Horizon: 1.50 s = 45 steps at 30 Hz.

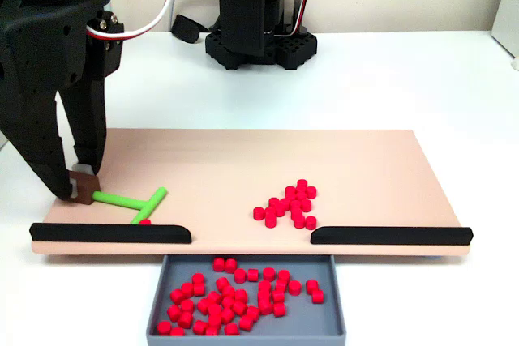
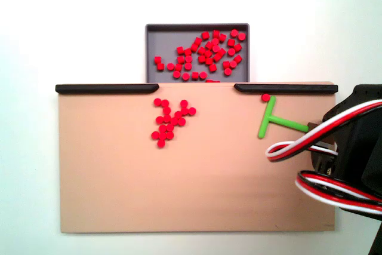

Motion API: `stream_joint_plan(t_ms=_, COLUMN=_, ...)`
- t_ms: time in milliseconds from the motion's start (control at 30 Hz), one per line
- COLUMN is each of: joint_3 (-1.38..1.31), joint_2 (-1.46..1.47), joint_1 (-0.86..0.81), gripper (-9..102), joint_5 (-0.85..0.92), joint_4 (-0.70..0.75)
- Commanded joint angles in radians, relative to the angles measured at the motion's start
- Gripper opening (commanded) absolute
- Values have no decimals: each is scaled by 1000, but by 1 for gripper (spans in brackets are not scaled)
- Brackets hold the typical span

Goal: Push granules from right to the grey container

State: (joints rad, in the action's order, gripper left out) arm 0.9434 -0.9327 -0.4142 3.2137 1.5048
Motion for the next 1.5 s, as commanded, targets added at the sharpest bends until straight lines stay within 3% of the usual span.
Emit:
stream_joint_plan(t_ms=0, joint_3=-35, joint_2=-17, joint_1=9, gripper=0, joint_5=221, joint_4=0)
stream_joint_plan(t_ms=1467, joint_3=-17, joint_2=-37, joint_1=51, gripper=0, joint_5=158, joint_4=8)
